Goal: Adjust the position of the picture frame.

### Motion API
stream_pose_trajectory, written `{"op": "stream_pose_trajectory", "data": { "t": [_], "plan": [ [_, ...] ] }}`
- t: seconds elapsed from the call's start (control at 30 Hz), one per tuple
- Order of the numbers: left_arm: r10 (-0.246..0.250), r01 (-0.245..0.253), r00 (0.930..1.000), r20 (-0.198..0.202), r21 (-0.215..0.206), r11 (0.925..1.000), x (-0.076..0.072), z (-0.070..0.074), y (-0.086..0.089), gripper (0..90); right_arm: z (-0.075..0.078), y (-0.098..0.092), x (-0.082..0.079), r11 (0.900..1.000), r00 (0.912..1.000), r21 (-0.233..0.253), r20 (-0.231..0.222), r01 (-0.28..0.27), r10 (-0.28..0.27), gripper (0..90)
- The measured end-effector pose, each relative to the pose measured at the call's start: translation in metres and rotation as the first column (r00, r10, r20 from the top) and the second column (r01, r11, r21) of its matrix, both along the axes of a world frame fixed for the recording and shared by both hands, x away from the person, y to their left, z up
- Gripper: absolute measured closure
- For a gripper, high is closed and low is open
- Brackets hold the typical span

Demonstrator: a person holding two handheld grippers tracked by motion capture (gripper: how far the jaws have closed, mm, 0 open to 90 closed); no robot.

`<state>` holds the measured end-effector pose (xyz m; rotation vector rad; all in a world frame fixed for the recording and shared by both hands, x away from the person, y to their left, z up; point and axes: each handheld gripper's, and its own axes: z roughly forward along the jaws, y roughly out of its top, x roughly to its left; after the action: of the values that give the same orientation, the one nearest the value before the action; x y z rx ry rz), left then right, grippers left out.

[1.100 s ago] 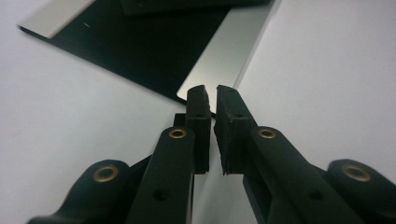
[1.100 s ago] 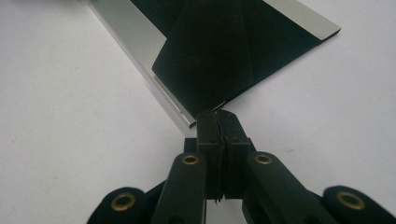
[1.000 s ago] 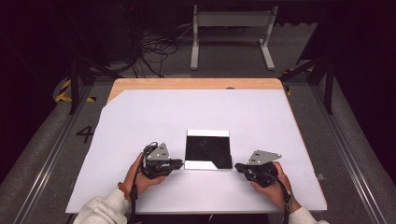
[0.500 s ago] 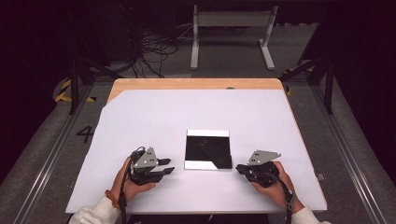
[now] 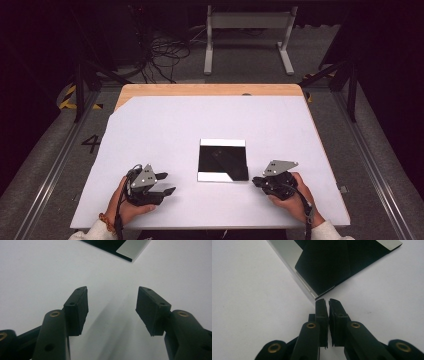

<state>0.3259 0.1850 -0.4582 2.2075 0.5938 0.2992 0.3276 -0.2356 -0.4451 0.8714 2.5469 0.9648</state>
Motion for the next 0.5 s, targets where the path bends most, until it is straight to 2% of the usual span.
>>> {"op": "stream_pose_trajectory", "data": {
  "t": [0.07,0.2,0.3,0.5],
  "plan": [
    [0.004,-0.004,1.0000,-0.007,-0.006,1.0000,0.0019,-0.0016,0.0003,42.8,0.0004,0.0014,0.0008,1.000,1.0000,-0.005,-0.004,-0.006,0.006,86.5],
    [0.009,-0.009,1.0000,-0.001,0.013,0.9999,0.0033,-0.0039,-0.0009,39.7,0.0009,0.0031,0.0017,1.000,1.0000,-0.008,-0.005,-0.008,0.008,89.9],
    [0.019,-0.019,0.9998,0.003,-0.002,0.9998,0.0027,-0.0030,-0.0001,37.2,0.0011,0.0039,0.0018,1.000,0.9999,-0.012,-0.008,-0.010,0.010,89.7],
    [0.038,-0.038,0.9992,0.014,0.008,0.9993,0.0007,-0.0018,-0.0001,31.8,0.0001,0.0069,0.0023,0.999,0.9997,-0.024,-0.015,-0.021,0.020,89.4]
  ]
}}
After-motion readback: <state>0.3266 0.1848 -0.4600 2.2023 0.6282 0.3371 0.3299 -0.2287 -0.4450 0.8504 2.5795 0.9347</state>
